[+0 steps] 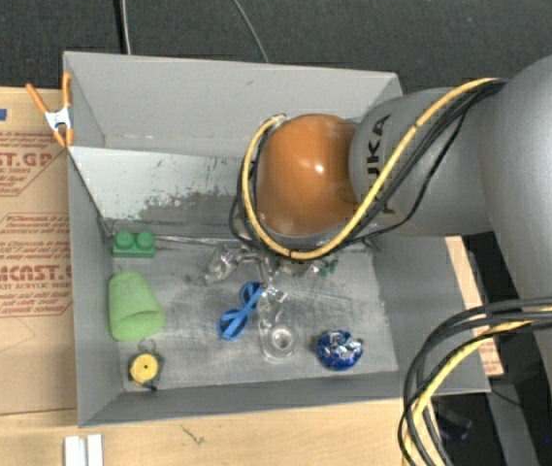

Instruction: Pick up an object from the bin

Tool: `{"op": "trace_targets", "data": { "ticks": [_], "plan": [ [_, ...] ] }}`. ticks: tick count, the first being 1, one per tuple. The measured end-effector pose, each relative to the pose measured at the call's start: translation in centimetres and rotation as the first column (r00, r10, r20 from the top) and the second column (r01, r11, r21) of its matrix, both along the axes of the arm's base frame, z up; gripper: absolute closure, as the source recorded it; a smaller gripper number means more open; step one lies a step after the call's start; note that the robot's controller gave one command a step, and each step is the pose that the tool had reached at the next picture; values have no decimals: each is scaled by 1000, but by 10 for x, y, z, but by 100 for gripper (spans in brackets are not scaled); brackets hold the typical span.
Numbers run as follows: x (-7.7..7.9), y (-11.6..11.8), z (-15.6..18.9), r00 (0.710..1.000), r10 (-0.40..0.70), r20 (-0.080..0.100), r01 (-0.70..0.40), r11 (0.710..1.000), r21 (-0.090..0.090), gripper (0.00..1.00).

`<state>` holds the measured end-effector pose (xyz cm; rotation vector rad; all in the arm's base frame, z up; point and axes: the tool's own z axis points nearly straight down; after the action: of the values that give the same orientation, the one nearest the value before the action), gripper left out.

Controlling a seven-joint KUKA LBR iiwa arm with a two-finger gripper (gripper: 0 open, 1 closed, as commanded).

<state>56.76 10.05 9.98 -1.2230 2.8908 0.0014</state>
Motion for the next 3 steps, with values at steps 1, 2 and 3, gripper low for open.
{"op": "trace_targets", "data": {
  "ticks": [1, 2, 3],
  "plan": [
    [-9, 6, -21, 986, 169, 7, -169, 986, 2, 0],
    [-1, 23, -21, 970, 244, -6, -244, 970, -2, 0],
    [2, 25, -21, 969, 245, 18, -245, 970, 6, 100]
  ]
}}
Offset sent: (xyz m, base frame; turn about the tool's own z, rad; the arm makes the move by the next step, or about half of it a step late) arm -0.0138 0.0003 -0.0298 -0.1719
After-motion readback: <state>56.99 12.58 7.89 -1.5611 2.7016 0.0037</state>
